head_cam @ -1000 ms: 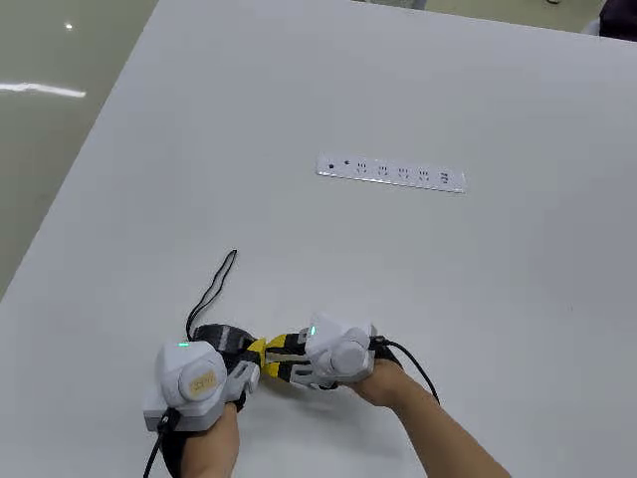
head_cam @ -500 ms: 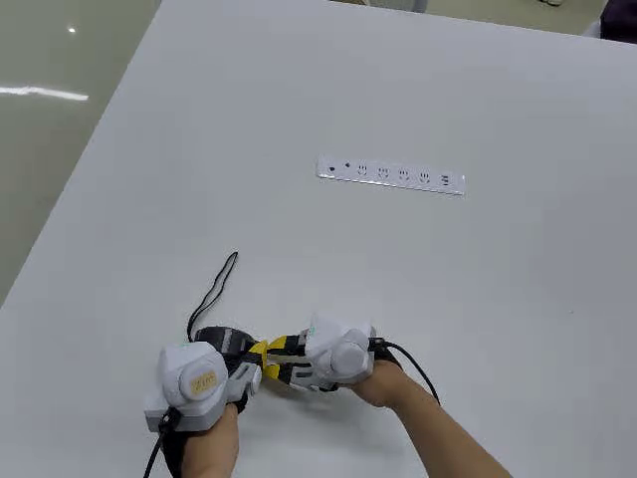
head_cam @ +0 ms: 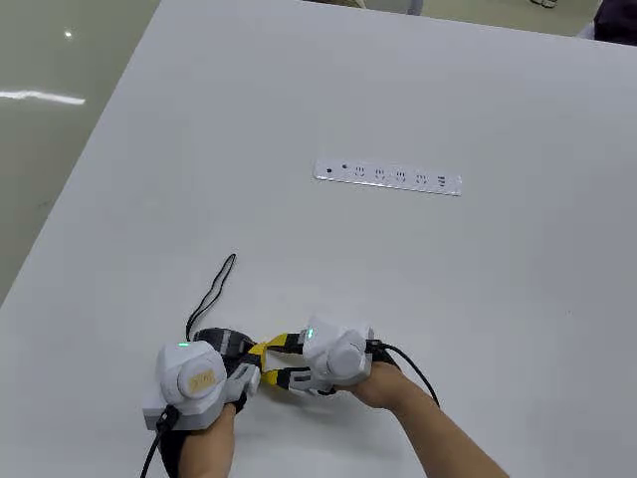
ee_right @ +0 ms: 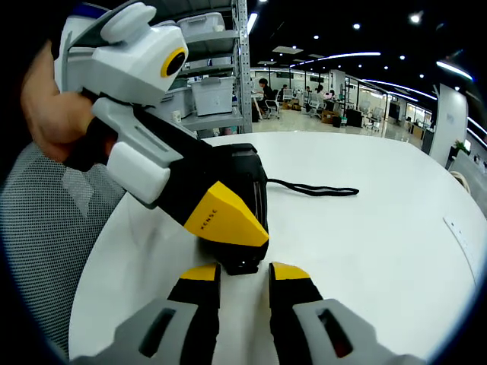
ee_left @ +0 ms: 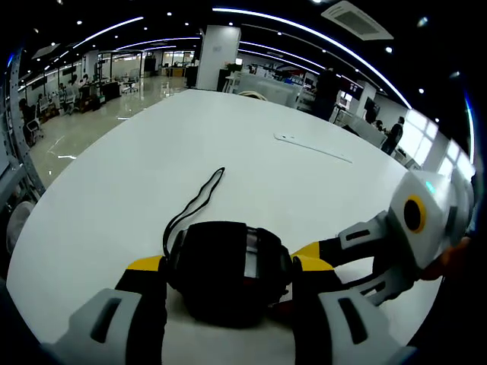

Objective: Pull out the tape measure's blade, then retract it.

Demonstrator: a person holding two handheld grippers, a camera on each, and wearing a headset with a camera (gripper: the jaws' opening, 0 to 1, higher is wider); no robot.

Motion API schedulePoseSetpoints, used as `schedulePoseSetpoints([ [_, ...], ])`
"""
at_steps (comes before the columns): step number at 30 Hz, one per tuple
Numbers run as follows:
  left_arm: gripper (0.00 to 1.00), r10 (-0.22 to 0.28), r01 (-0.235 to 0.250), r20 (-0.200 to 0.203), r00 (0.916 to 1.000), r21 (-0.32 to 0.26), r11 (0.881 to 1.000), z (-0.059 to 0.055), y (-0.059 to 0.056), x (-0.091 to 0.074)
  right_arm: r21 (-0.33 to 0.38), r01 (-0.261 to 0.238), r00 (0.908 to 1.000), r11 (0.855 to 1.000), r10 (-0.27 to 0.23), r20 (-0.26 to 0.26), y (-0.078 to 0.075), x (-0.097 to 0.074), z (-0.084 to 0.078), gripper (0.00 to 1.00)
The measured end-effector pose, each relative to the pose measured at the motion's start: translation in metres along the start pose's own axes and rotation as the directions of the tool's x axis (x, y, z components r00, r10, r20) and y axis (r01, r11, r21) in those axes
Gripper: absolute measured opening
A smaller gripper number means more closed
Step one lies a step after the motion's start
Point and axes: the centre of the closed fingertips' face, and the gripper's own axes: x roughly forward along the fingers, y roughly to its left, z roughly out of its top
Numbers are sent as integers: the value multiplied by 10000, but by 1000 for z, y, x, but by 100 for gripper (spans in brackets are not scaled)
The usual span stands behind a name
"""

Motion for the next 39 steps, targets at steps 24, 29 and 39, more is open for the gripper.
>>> schedulePoseSetpoints([
  [24,78,-967,929,212,9951,1376,9861,21,-6,-17,742,910,9957,9931,-921,113,-5,-27,7,45],
  [29,79,-1153,1127,74,9933,1574,9811,20,-7,-21,972,1198,9924,9880,-1218,148,-4,-34,8,50],
  [39,84,-2105,2059,-49,9776,2300,9511,19,-15,-29,1333,1738,9842,9757,-1768,111,2,-53,7,59],
])
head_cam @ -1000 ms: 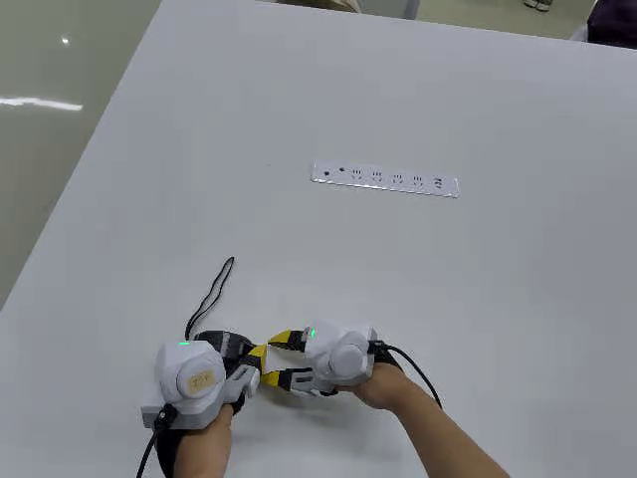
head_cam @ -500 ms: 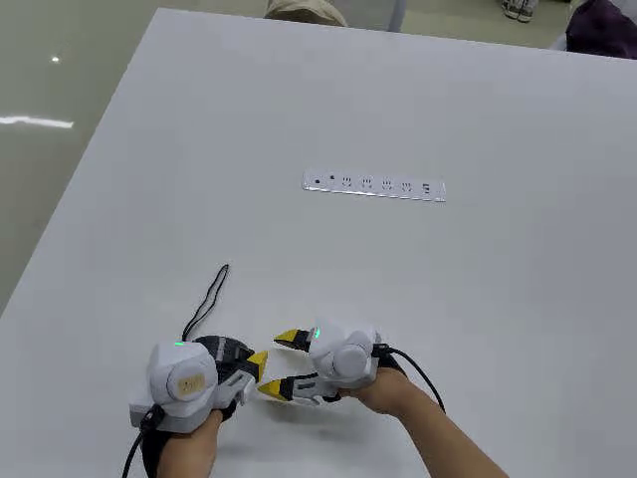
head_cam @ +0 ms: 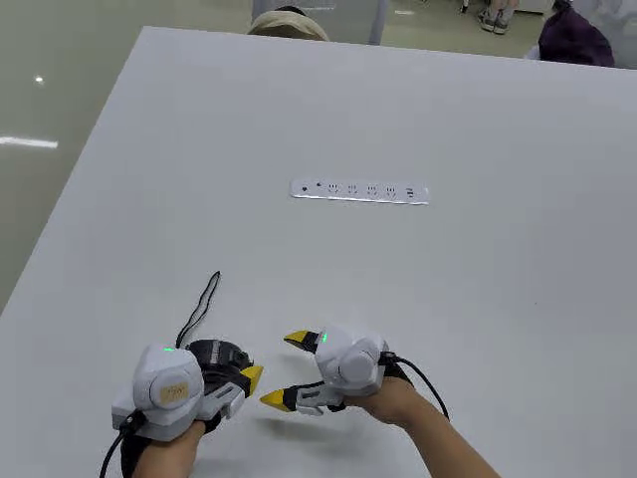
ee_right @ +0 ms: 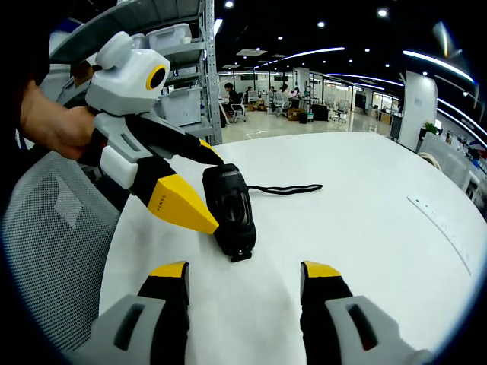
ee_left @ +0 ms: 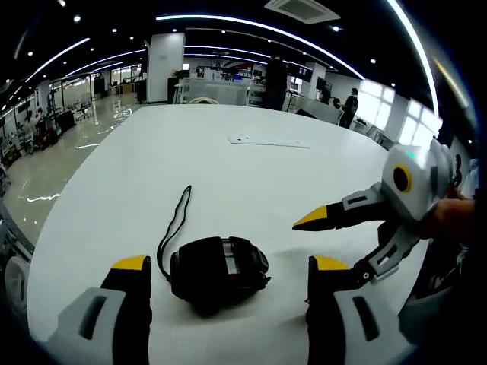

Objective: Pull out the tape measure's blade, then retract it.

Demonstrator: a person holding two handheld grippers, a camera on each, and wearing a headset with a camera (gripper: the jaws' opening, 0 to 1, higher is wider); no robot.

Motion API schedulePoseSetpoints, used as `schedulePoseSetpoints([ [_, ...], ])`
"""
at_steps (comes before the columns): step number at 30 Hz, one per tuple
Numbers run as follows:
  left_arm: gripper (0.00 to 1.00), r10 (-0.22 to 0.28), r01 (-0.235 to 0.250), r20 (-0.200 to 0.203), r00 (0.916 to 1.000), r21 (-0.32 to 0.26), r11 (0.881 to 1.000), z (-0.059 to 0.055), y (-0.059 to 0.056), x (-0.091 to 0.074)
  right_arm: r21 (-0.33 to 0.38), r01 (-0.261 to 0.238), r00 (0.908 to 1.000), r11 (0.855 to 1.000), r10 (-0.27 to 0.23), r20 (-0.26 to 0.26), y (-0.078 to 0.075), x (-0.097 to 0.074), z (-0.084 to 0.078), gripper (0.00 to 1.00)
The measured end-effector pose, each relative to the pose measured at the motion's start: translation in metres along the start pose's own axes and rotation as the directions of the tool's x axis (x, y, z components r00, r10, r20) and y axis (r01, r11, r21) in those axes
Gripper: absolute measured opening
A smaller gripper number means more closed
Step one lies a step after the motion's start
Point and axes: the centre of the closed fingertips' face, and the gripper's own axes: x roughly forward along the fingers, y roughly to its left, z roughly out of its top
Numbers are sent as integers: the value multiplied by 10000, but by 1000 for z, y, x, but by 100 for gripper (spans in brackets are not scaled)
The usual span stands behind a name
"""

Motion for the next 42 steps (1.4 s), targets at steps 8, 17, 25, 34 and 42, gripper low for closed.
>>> schedulePoseSetpoints([
  [8,87,-732,720,179,9972,633,9954,7,-5,-7,305,573,9982,9979,-578,149,-2,-19,0,63],
  [17,91,-2214,2177,189,9750,1178,9689,9,-25,-16,876,1204,9922,9889,-1226,202,-7,-42,-9,71],
  [25,96,-2703,2689,-176,9626,1835,9455,3,-27,-21,1438,1631,9862,9761,-1654,37,-7,-60,-18,79],
  [34,99,-2966,2968,-303,9545,1913,9356,0,-17,-35,1769,1910,9806,9655,-1956,87,-1,-79,-22,87],
  [42,99,-3247,3239,-359,9451,2316,9173,-4,-13,-49,1793,1900,9803,9653,-1965,190,7,-95,-23,91],
])
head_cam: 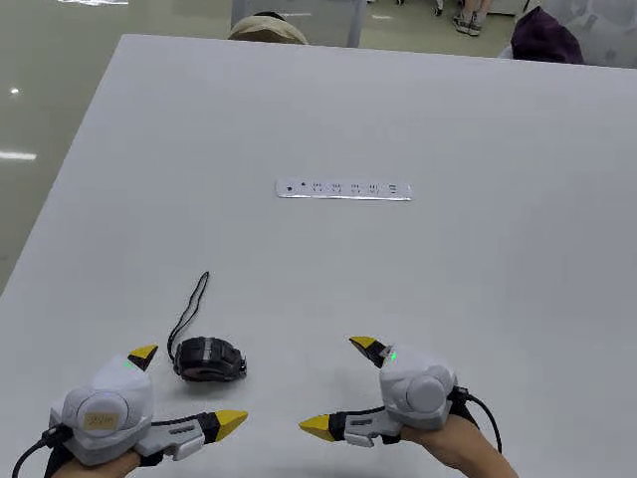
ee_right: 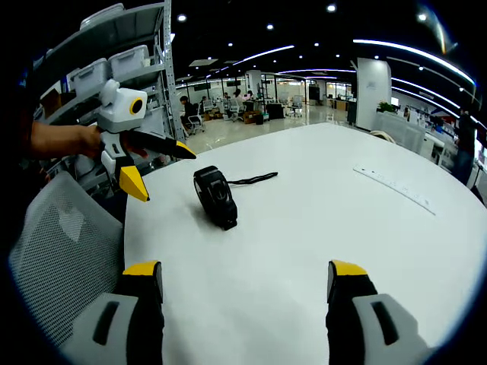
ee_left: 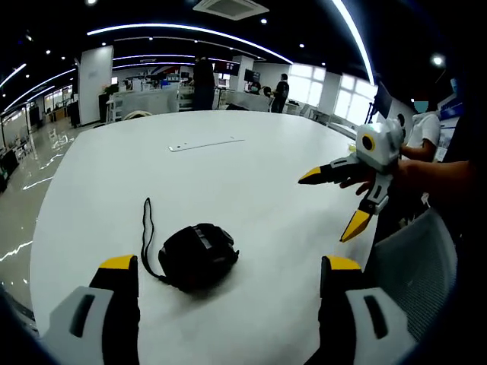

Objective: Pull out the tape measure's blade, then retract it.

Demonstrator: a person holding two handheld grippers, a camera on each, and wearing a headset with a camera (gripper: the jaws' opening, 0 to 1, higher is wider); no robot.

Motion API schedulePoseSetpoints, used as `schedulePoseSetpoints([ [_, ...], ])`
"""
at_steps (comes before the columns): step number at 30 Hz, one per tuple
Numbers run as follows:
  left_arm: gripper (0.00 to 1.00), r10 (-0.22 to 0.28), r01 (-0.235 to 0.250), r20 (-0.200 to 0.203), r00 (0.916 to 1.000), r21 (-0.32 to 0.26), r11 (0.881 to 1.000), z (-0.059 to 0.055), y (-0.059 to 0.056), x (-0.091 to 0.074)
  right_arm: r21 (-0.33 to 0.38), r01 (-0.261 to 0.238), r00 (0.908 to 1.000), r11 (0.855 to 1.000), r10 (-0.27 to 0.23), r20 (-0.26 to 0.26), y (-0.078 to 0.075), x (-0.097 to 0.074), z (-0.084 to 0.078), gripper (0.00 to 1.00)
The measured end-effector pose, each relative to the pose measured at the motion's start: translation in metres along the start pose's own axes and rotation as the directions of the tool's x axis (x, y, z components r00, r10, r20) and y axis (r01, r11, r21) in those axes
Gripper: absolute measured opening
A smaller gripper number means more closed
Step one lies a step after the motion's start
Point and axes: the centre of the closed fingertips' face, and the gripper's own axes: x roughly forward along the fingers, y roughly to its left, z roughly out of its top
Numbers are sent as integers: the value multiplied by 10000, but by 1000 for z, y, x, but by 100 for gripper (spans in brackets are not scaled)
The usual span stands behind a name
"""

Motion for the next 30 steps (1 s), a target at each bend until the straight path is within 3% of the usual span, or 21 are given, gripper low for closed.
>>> schedulePoseSetpoints([
  [23,99,-29,22,198,9998,353,9994,-3,3,-46,354,705,9974,9969,-710,129,-2,-54,-12,92],
  [30,99,-123,122,21,9999,545,9984,-13,2,-56,475,756,9967,9960,-768,245,0,-70,-8,93],
])
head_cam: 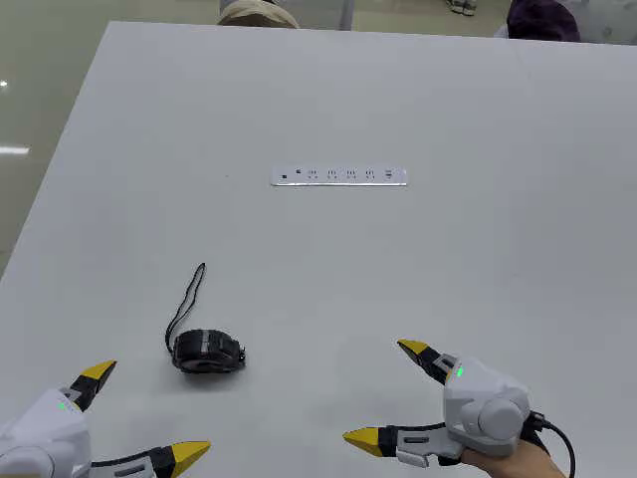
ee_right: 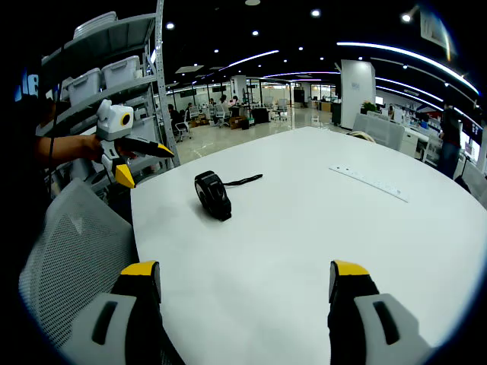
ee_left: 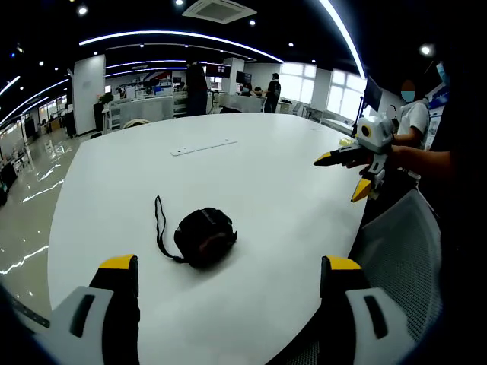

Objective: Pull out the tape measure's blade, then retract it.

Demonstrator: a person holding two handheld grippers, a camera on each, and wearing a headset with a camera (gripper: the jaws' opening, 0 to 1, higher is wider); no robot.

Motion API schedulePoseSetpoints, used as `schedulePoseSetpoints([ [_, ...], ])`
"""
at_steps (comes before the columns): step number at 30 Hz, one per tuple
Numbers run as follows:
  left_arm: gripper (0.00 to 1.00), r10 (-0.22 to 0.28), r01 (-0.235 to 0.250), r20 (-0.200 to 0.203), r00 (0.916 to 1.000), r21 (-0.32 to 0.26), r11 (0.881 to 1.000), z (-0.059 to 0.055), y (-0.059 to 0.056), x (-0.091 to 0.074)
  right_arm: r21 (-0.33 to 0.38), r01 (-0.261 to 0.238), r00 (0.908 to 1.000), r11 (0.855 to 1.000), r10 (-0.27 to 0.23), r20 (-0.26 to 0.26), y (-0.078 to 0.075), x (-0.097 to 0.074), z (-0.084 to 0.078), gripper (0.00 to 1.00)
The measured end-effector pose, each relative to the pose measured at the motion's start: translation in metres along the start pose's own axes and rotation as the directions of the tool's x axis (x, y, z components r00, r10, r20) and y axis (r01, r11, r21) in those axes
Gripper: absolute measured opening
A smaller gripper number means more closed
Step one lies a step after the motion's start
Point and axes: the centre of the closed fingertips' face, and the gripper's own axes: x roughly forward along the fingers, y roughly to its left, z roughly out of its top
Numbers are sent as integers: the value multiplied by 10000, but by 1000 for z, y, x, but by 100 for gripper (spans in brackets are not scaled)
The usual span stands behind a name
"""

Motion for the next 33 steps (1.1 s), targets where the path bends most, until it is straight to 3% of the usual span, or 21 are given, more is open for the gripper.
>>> schedulePoseSetpoints([
  [8,99,27,-26,-164,9999,80,10000,-8,2,-5,133,17,10000,9999,-17,10,5,-16,-1,94],
  [17,99,40,-38,-73,10000,234,9997,-3,3,-8,278,242,9996,9993,-246,126,6,-34,0,94],
  [33,99,92,-91,-24,10000,354,9993,2,2,-14,248,522,9982,9983,-529,280,5,-45,5,93],
])
